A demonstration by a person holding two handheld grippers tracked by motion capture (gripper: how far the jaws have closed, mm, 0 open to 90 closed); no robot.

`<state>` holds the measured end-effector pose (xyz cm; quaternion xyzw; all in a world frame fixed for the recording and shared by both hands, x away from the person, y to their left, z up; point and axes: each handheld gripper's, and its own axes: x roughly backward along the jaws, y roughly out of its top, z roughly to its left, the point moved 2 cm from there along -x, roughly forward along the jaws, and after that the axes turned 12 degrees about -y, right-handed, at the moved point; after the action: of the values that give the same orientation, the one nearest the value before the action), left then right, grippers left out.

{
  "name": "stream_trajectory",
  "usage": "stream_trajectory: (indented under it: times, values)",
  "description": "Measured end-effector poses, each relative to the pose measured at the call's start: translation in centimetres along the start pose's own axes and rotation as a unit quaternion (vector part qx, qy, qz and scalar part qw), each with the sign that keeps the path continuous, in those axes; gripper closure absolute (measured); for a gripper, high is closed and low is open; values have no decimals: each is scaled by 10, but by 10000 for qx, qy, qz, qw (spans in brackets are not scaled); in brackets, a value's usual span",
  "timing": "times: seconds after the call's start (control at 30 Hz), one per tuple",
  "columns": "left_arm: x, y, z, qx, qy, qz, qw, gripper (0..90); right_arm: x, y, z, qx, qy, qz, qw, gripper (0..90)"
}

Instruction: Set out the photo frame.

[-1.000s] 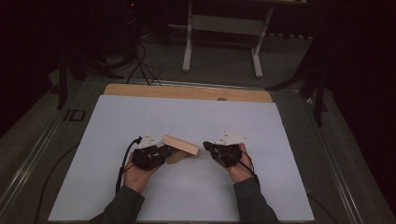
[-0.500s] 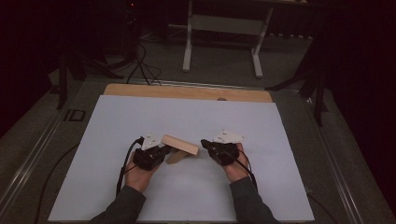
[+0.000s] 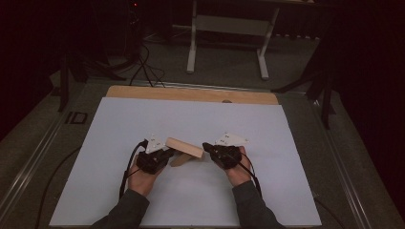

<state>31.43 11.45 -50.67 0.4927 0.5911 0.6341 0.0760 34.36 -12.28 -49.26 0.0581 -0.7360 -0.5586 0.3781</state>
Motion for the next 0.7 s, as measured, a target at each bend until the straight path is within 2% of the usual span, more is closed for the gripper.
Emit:
stream_trajectory:
  times: [0.7]
  values:
    - [1,1,0,-3,57,-6,10000,894,1,-1,4,119,78,5,9999,896]
